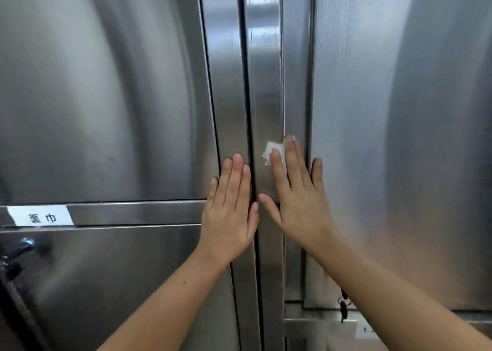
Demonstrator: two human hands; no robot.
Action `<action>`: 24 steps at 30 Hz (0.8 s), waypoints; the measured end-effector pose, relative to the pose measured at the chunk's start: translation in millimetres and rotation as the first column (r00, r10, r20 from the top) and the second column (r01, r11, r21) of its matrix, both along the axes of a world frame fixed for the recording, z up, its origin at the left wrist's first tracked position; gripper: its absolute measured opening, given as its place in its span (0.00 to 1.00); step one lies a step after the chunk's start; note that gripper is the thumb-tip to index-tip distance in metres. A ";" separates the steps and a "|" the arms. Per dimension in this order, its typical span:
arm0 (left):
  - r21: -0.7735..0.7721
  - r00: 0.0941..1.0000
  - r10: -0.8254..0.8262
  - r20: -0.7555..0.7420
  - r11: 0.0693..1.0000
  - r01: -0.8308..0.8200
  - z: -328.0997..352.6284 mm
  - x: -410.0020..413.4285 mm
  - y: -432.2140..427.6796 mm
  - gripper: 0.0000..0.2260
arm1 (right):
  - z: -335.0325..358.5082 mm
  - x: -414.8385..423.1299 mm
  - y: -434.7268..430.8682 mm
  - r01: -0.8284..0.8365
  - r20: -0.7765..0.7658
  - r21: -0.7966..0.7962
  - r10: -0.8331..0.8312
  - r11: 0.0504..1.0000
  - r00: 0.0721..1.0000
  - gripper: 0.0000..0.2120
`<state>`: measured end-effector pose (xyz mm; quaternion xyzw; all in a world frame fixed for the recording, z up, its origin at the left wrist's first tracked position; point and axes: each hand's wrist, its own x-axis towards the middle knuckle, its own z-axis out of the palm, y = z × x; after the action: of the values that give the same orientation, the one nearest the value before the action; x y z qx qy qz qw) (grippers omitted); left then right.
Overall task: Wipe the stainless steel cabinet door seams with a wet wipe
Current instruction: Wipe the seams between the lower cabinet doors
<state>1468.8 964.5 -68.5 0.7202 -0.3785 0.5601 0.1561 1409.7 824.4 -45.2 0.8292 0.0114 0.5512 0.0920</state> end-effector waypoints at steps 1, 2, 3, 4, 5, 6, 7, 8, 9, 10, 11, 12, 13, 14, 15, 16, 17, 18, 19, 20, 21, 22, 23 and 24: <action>0.002 1.000 -0.007 0.007 1.000 0.007 0.5 0.7 0.2 0.29 | -0.1 -0.6 0.8 0.007 -0.007 0.004 -0.007 1.000 1.000 0.34; 0.003 1.000 -0.012 0.011 1.000 0.012 0.8 1.1 0.2 0.30 | 0.0 -1.6 2.0 0.011 -0.014 0.014 -0.011 1.000 1.000 0.33; 0.002 1.000 -0.016 0.012 1.000 0.016 1.0 1.2 -0.1 0.30 | -0.2 -2.5 3.4 0.010 -0.018 0.027 -0.009 1.000 1.000 0.33; 0.000 1.000 -0.022 0.013 1.000 0.022 1.1 1.2 -0.6 0.30 | -0.2 -3.4 4.7 0.009 -0.020 0.041 -0.008 0.999 1.000 0.32; -0.002 1.000 -0.028 0.012 1.000 0.028 1.0 1.1 -1.1 0.30 | -0.6 -4.5 6.4 0.013 -0.021 0.053 -0.012 0.999 1.000 0.31; -0.002 1.000 -0.029 0.011 1.000 0.029 0.9 1.0 -1.2 0.30 | -1.1 -5.5 8.1 0.021 -0.022 0.060 -0.019 0.998 1.000 0.31; 0.000 1.000 -0.027 0.010 1.000 0.027 0.7 1.1 -1.5 0.30 | -1.9 -6.5 9.4 0.028 -0.026 0.062 -0.026 0.998 0.999 0.31; 0.002 1.000 -0.027 0.004 1.000 0.027 0.3 1.3 -1.5 0.30 | -3.2 -7.5 10.5 0.035 -0.032 0.061 -0.033 0.998 0.999 0.30; 0.002 1.000 -0.031 -0.004 1.000 0.031 0.1 1.3 -1.2 0.29 | -4.7 -8.5 11.1 0.043 -0.041 0.059 -0.041 0.997 0.998 0.30; 0.000 0.999 -0.039 -0.014 0.999 0.039 0.0 1.0 -1.2 0.28 | -6.5 -9.6 11.2 0.052 -0.051 0.055 -0.049 0.997 0.997 0.30; -0.003 0.999 -0.042 -0.024 0.999 0.042 0.1 0.2 -1.4 0.27 | -8.4 -10.7 11.0 0.062 -0.063 0.049 -0.059 0.997 0.996 0.30; -0.006 0.999 -0.041 -0.034 0.999 0.040 0.1 -1.1 -1.3 0.27 | -10.7 -11.7 10.6 0.071 -0.072 0.041 -0.068 0.997 0.995 0.30; -0.008 0.999 -0.036 -0.037 0.999 0.036 -0.2 -2.4 -1.1 0.27 | -13.5 -12.5 9.8 0.075 -0.078 0.033 -0.072 0.997 0.994 0.30; -0.005 0.999 -0.032 -0.035 0.999 0.032 -1.4 -3.3 -0.7 0.27 | -16.8 -13.3 8.8 0.072 -0.083 0.025 -0.070 0.997 0.994 0.30; 0.004 0.999 -0.027 -0.031 1.000 0.027 -3.1 -3.8 0.1 0.28 | -20.1 -13.8 8.0 0.065 -0.087 0.022 -0.063 0.998 0.994 0.30; 0.019 0.999 -0.021 -0.027 1.000 0.022 -4.9 -3.9 1.2 0.29 | -23.1 -13.7 7.3 0.057 -0.086 0.023 -0.054 0.998 0.995 0.30; 0.036 1.000 -0.014 -0.025 0.999 0.015 -6.6 -3.8 1.8 0.30 | -25.6 -13.0 6.8 0.050 -0.083 0.027 -0.048 0.998 0.995 0.31; 0.045 1.000 -0.009 -0.026 0.999 0.010 -7.9 -3.9 2.1 0.30 | -27.8 -11.6 6.4 0.048 -0.078 0.029 -0.045 0.998 0.996 0.31; 0.042 1.000 -0.005 -0.030 0.999 0.006 -8.9 -4.3 1.7 0.30 | -29.9 -10.2 6.1 0.048 -0.078 0.030 -0.046 0.998 0.996 0.32; 0.031 0.999 -0.003 -0.036 1.000 0.004 -9.9 -4.8 0.4 0.30 | -32.1 -8.9 5.6 0.050 -0.079 0.029 -0.048 0.998 0.996 0.33; 0.017 0.999 0.000 -0.040 1.000 0.001 -11.4 -5.6 -1.3 0.30 | -34.8 -7.9 4.7 0.050 -0.080 0.023 -0.048 0.998 0.996 0.34; 0.005 0.999 0.006 -0.045 1.000 -0.006 -13.8 -6.9 -2.8 0.30 | -38.4 -7.7 3.5 0.049 -0.084 0.012 -0.048 0.999 0.995 0.34; 0.001 0.999 0.016 -0.045 1.000 -0.016 -17.5 -8.0 -4.3 0.30 | -42.9 -8.0 2.0 0.045 -0.089 0.002 -0.045 0.999 0.995 0.34; 0.002 0.999 0.026 -0.042 1.000 -0.026 -22.5 -8.7 -5.4 0.30 | -48.2 -8.7 0.5 0.037 -0.093 -0.002 -0.037 0.999 0.995 0.35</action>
<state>1460.1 959.1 -91.1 0.7367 -0.3662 0.5466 0.1562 1400.9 824.9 -93.4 0.8541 0.0003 0.5102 0.1016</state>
